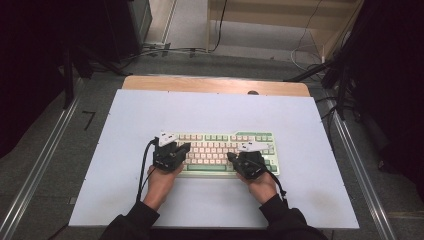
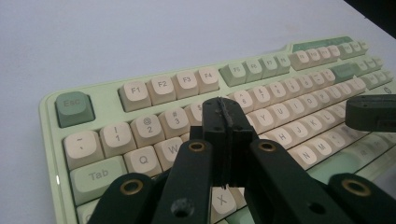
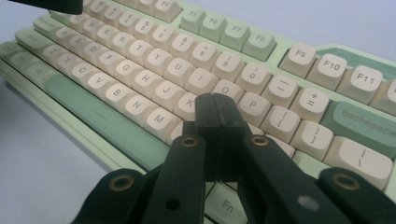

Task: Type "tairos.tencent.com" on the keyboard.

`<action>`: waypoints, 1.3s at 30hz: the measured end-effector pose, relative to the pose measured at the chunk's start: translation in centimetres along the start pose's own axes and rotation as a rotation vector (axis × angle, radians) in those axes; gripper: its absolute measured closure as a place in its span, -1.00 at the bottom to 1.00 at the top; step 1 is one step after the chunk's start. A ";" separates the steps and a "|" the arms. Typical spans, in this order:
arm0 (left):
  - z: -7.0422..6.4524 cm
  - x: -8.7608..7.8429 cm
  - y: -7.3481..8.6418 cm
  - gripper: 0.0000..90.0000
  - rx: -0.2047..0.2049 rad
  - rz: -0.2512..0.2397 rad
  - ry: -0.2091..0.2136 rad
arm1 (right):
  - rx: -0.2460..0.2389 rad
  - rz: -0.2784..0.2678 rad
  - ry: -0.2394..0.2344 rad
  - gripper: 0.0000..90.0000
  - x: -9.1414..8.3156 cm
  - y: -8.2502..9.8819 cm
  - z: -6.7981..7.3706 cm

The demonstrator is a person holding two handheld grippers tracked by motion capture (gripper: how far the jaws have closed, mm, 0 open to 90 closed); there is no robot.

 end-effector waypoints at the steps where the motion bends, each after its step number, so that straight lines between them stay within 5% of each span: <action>1: 0.0 0.0 0.0 1.00 -0.001 -0.001 -0.002 | -0.001 0.003 0.004 0.94 0.0 0.1 0.0; 20: 0.2 -0.1 0.1 1.00 -0.004 0.000 -0.002 | -0.003 0.033 0.014 0.94 0.4 0.6 0.0; 39: -0.3 -0.1 0.3 1.00 0.002 0.012 0.013 | 0.006 -0.045 0.009 0.94 0.2 -1.4 0.4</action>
Point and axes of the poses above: each handheld gripper's, and its own axes: x roughly forward along the jaws, y roughly out of its underside, z roughly to its left, the point moved 4 cm from there along x, roughly forward along the jaws
